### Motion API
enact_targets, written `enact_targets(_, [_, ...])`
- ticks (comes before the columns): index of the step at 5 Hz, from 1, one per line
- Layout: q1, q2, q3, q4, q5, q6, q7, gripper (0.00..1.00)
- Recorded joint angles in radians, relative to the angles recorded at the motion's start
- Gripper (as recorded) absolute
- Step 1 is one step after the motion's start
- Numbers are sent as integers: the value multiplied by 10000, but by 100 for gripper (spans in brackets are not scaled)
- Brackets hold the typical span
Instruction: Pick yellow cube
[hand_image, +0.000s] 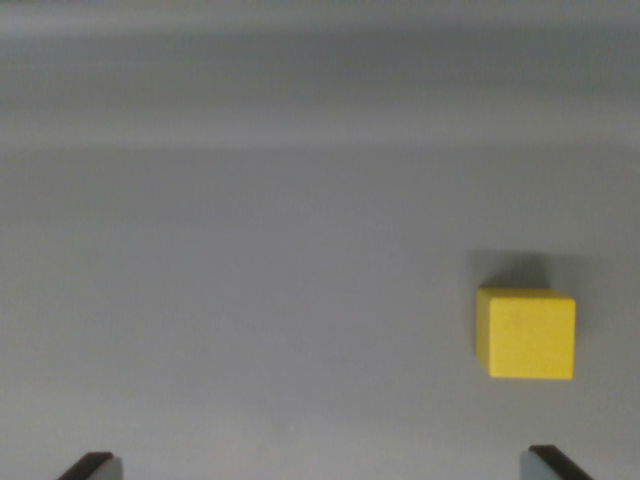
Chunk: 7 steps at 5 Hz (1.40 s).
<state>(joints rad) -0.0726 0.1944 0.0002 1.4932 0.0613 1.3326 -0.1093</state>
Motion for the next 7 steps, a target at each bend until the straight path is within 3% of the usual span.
enact_targets(1, [-129, 310, -52, -194, 59, -457, -259, 0])
enact_targets(2, [-129, 310, -52, -194, 59, -457, -259, 0])
enact_targets(3, [-263, 629, -107, -394, 120, -928, -526, 0])
enact_targets(4, [-263, 629, -107, -394, 120, -928, -526, 0])
enact_targets(5, [-399, 954, -162, -597, 182, -1407, -798, 0])
enact_targets(6, [-399, 954, -162, -597, 182, -1407, -798, 0])
enact_targets(7, [-529, 1266, -214, -792, 241, -1867, -1058, 0])
